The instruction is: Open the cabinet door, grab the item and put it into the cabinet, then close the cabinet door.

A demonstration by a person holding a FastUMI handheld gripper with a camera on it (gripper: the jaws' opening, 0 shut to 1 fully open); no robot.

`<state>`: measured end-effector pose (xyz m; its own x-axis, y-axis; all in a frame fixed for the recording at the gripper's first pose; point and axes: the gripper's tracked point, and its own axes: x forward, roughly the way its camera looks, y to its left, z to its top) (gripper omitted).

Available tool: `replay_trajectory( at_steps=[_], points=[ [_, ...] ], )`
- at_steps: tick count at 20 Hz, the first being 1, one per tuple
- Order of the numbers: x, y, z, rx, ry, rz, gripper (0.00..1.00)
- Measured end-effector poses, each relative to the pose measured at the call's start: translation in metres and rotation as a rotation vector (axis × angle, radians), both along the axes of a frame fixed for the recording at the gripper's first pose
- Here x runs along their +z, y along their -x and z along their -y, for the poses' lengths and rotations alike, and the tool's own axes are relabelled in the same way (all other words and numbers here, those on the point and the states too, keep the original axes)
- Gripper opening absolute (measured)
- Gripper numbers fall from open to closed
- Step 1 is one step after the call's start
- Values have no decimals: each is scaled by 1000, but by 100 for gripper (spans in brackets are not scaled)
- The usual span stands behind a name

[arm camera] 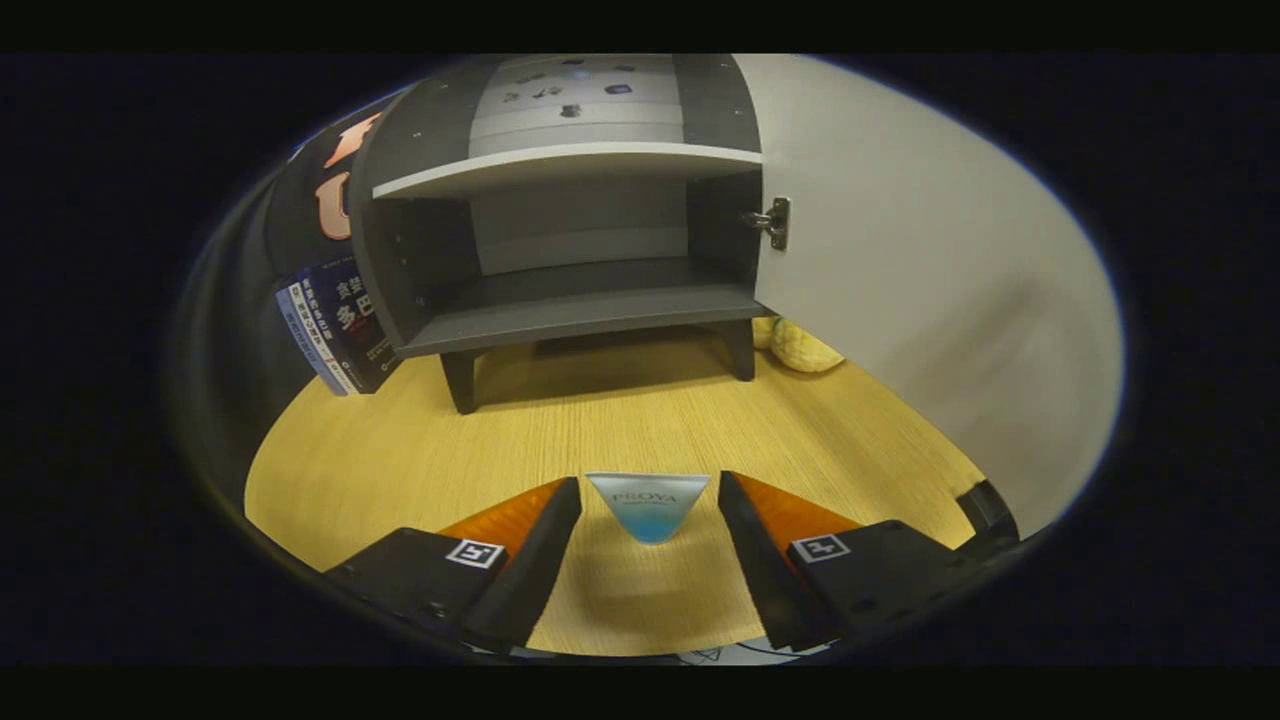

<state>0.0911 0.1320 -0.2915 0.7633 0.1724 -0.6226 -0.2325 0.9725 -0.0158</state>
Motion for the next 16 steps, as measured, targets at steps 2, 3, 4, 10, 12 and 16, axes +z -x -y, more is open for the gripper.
replay_trajectory(
  at_steps=[2, 3, 4, 10, 12, 16],
  points=[
    [-6, 1, -1, -5, -9, -24, 75],
    [-6, 2, 0, -9, -16, -28, 71],
    [-6, -1, 0, -14, -18, -33, 64],
    [14, 1, -1, -34, -35, -47, 62],
    [31, -2, -4, -26, -28, -37, 62],
    [77, -12, -13, 1, -9, 9, 62]
  ],
)
